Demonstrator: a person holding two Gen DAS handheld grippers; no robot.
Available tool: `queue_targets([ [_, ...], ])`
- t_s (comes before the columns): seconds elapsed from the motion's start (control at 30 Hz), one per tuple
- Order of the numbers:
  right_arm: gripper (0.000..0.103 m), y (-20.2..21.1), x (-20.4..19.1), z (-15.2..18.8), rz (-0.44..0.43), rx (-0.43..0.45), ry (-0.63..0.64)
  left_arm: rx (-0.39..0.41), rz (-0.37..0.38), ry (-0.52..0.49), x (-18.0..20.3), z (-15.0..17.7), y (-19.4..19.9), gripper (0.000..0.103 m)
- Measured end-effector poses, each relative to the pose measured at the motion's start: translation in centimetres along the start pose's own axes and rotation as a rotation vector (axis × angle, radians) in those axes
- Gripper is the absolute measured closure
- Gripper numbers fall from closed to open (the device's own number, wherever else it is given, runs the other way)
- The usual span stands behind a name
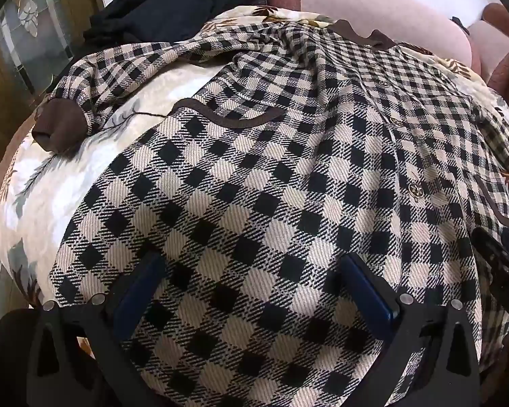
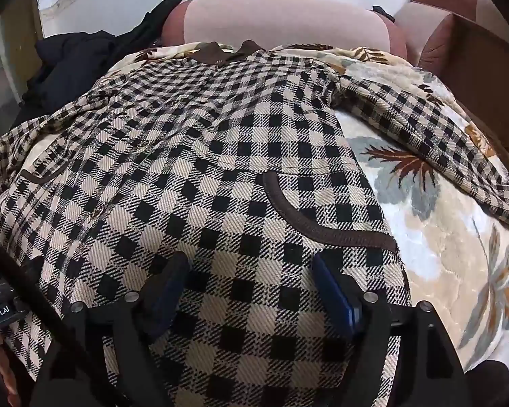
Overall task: Fold large clothes
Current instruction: 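Lower both grippers onto the checked shirt body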
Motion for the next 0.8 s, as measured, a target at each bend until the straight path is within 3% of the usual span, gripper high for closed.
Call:
queue_targets([
  [0.3, 0.014, 0.0, -0.5, 0.3, -0.003, -0.053, 0.007, 0.018, 0.017, -0.008, -0.8, 0.9, 1.4, 0.0],
  [0.8, 0.012, 0.8, -0.8, 1.3, 0.014, -0.054, 0.025, -0.017, 0.01, -0.016, -1.2, 2.3, 2.5, 0.0],
])
Point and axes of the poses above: each gripper's, at about its wrist camera, not at the fingertips, and y roughly against the way its jaws point, x to its right, z to its underside, the point moved 10 cm from there along -y, roughly the way its jaws point
